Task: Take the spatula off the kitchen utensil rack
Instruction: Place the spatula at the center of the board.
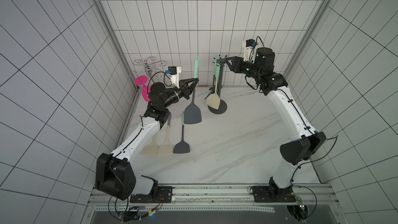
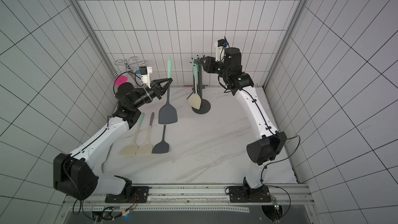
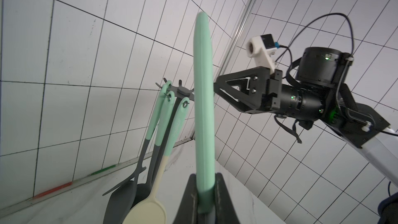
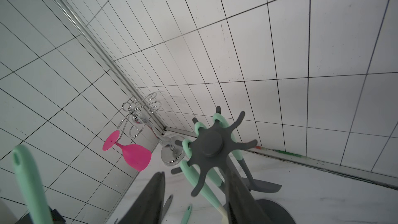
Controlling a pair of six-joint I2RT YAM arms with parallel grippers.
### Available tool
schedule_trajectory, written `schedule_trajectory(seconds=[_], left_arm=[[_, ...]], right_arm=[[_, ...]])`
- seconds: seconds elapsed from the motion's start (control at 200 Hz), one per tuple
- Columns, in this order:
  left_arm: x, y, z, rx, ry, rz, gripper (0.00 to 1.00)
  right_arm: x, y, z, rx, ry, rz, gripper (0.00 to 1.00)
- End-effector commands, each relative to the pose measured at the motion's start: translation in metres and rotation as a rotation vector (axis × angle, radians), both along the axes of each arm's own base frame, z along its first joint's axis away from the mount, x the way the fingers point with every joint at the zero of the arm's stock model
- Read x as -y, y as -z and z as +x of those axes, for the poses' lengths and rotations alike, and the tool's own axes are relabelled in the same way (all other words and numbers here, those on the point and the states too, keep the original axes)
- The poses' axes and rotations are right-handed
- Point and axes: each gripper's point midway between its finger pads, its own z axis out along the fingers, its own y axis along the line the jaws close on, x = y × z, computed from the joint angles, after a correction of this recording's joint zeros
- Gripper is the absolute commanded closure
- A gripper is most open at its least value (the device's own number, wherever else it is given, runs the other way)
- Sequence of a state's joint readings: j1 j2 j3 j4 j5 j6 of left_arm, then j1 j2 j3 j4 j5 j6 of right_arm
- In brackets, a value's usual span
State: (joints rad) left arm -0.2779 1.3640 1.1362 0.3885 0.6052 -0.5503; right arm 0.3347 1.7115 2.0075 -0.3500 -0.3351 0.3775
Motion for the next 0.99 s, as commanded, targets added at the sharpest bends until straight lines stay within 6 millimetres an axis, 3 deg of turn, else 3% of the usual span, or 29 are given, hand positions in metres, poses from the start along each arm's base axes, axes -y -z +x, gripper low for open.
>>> schedule_trajectory(seconds=[0.0, 0.195, 0.265, 0.41, 0.51, 0.655, 0.989], left_arm=[[-0.02, -0.003, -0.004, -0.087, -0.018, -0.106, 1.0], [-0.022, 0.022, -0.017, -0.194, 0.064, -0.13, 1.0], [-0.018, 0.029, -0.024, -0.208, 0.108, -0.127, 1.0], [-0.01, 0.035, -0.04, -0.198, 0.206, -0.16, 1.0], [-0.006, 0.039, -0.044, -0.198, 0.252, -0.183, 1.0], [-0.002, 0.048, -0.045, -0.212, 0.272, -0.175, 1.0], [-0.001, 0.06, -0.042, -0.235, 0.254, -0.174, 1.0]], right_arm=[[0.002, 0.019, -0.041, -0.031, -0.05, -0.018, 0.52], [-0.002, 0.125, -0.111, -0.231, -0.099, -0.038, 0.52], [-0.014, 0.161, -0.136, -0.317, -0.146, -0.018, 0.52], [-0.057, 0.207, -0.18, -0.402, -0.314, 0.049, 0.49], [-0.086, 0.217, -0.195, -0.45, -0.439, 0.129, 0.46], [-0.121, 0.212, -0.208, -0.477, -0.584, 0.17, 0.44], [-0.159, 0.203, -0.208, -0.491, -0.693, 0.267, 0.43]])
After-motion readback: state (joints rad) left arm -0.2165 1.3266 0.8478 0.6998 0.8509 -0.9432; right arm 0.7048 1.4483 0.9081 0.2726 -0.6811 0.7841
